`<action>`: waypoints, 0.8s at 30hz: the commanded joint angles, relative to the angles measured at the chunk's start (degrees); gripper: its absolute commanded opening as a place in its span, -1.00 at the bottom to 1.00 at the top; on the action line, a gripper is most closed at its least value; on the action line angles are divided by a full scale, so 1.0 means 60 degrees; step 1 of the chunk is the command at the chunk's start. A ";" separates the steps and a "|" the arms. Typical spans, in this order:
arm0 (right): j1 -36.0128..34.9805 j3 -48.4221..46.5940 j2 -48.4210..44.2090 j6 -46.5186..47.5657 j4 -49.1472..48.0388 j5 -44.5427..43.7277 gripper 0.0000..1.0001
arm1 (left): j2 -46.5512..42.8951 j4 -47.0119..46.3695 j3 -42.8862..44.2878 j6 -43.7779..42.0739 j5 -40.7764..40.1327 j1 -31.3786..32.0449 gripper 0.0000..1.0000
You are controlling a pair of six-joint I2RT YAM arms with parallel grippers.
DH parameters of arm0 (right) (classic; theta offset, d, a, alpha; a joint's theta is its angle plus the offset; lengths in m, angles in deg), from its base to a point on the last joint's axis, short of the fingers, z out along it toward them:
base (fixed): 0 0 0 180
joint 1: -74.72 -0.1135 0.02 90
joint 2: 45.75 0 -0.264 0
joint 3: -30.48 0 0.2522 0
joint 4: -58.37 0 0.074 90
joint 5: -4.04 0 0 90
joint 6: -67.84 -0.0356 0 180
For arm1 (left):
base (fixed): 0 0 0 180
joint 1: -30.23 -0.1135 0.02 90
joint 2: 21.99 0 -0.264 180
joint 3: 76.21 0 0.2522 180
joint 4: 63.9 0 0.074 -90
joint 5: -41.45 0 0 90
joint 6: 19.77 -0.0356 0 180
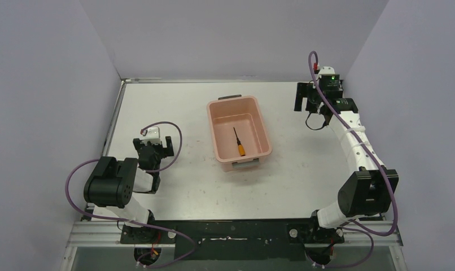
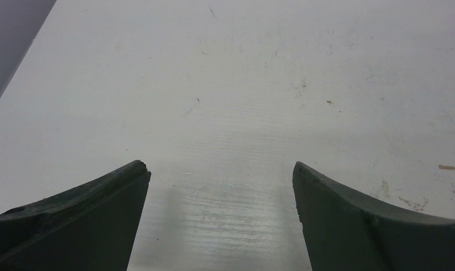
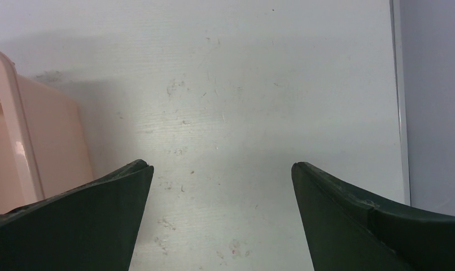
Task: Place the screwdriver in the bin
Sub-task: Reset both arms
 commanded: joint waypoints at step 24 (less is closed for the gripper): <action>0.0105 0.0215 -0.0764 0.0062 -0.0478 0.0208 1.00 | -0.0040 -0.0533 0.0220 0.0074 -0.0027 0.0021 0.94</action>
